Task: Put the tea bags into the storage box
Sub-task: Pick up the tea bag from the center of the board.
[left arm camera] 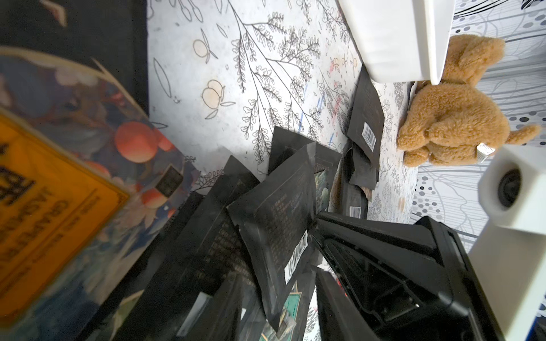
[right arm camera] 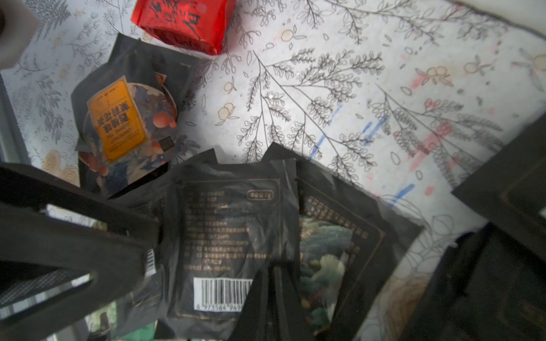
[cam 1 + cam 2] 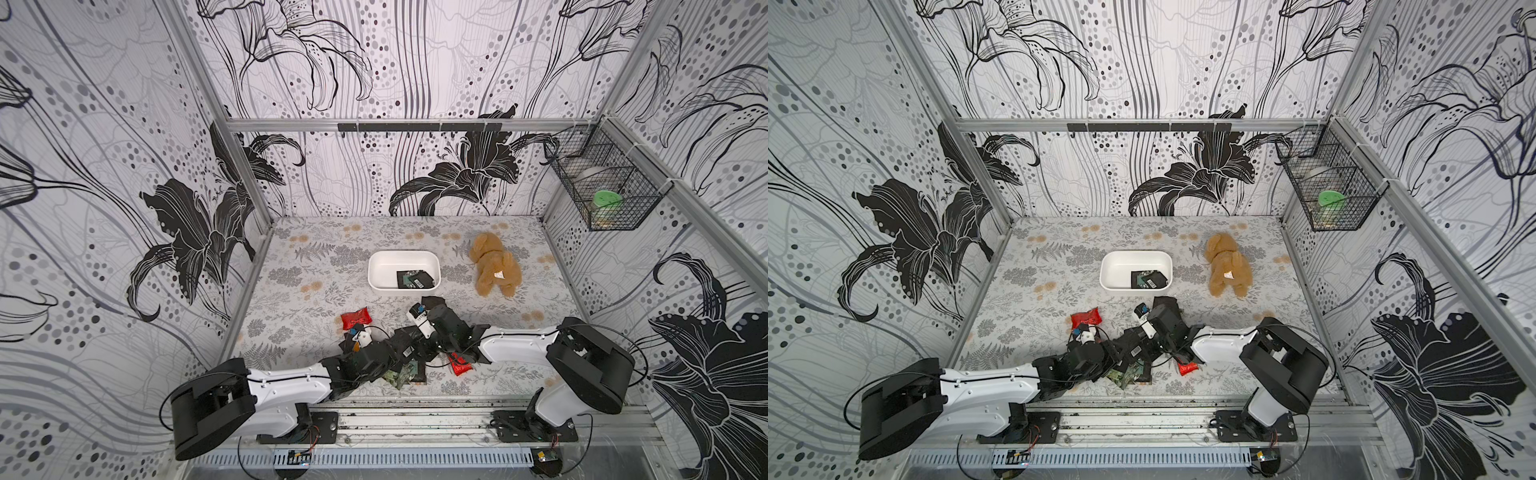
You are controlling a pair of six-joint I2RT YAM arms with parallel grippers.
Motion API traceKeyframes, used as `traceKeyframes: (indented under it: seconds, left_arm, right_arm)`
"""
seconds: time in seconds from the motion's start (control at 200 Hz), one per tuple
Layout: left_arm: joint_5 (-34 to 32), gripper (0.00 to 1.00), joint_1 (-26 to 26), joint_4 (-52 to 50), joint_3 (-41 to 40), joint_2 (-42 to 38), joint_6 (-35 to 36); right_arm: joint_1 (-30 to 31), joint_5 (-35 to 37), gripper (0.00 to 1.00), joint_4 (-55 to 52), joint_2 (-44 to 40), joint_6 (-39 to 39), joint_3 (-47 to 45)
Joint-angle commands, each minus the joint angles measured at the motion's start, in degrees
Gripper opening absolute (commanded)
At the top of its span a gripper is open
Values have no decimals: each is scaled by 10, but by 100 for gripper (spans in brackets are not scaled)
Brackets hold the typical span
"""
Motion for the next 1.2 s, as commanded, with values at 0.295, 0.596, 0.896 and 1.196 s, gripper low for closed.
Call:
traceKeyframes:
  seconds: [0.295, 0.596, 0.896, 1.196]
  left_arm:
    - [-32, 44, -3, 52, -9, 37, -26]
    - [-14, 43, -6, 91, -10, 76, -24]
    - [-15, 43, -7, 103, -3, 93, -24]
    - [-20, 31, -7, 109, 2, 94, -22]
  right_arm:
    - [3, 10, 12, -12, 8, -6, 15]
    - [4, 12, 7, -28, 27, -7, 28]
    - [3, 13, 4, -47, 49, -9, 41]
    - [3, -11, 3, -32, 42, -10, 33]
